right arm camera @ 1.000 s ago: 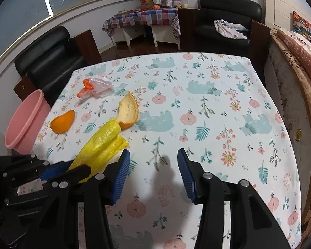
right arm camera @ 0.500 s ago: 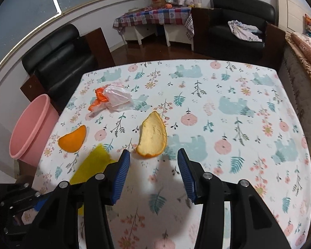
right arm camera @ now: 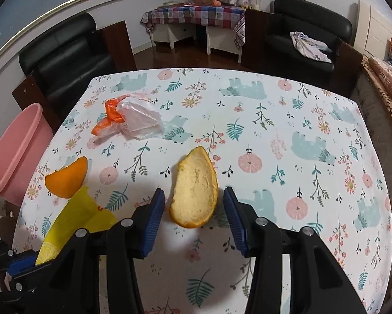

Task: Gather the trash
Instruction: 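Grasp the bread crust with the right tool while the left tool holds the yellow bag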

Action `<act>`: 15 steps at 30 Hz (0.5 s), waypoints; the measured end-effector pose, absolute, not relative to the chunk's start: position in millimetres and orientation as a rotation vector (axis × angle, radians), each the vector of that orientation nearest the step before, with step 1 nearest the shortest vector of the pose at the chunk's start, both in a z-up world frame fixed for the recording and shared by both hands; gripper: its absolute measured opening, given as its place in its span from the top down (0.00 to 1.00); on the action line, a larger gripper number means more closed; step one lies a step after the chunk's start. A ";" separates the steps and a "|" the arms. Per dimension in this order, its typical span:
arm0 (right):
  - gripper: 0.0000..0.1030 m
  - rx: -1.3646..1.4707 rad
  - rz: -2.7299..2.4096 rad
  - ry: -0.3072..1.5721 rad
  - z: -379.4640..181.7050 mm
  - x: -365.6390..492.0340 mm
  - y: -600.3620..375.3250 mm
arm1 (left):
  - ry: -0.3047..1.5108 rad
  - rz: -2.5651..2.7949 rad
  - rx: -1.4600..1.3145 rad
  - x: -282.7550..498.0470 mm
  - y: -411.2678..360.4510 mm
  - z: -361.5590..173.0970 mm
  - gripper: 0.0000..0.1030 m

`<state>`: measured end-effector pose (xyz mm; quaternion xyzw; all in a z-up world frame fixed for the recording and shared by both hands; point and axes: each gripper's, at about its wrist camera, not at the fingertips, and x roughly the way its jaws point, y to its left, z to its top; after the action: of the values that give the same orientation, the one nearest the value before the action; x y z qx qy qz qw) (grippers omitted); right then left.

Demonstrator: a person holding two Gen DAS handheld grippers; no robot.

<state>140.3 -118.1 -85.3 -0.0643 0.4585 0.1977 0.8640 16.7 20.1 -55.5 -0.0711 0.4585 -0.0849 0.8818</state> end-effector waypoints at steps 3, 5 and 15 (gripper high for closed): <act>0.69 -0.140 0.403 0.950 -85.4 139.6 -117.7 | 0.952 -0.175 -0.154 15.9 21.5 -55.6 0.91; 0.71 -0.136 0.403 0.943 -84.7 138.9 -117.6 | 0.950 -0.174 -0.157 14.9 22.4 -55.3 0.91; 0.78 -0.135 0.428 0.908 -69.0 119.8 -117.1 | 0.910 -0.152 -0.185 8.2 35.2 -43.6 0.91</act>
<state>119.8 -117.1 -69.0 -0.0646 0.4349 0.2049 0.8745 8.2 35.2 -43.6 -0.0891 0.4383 -0.0732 0.8914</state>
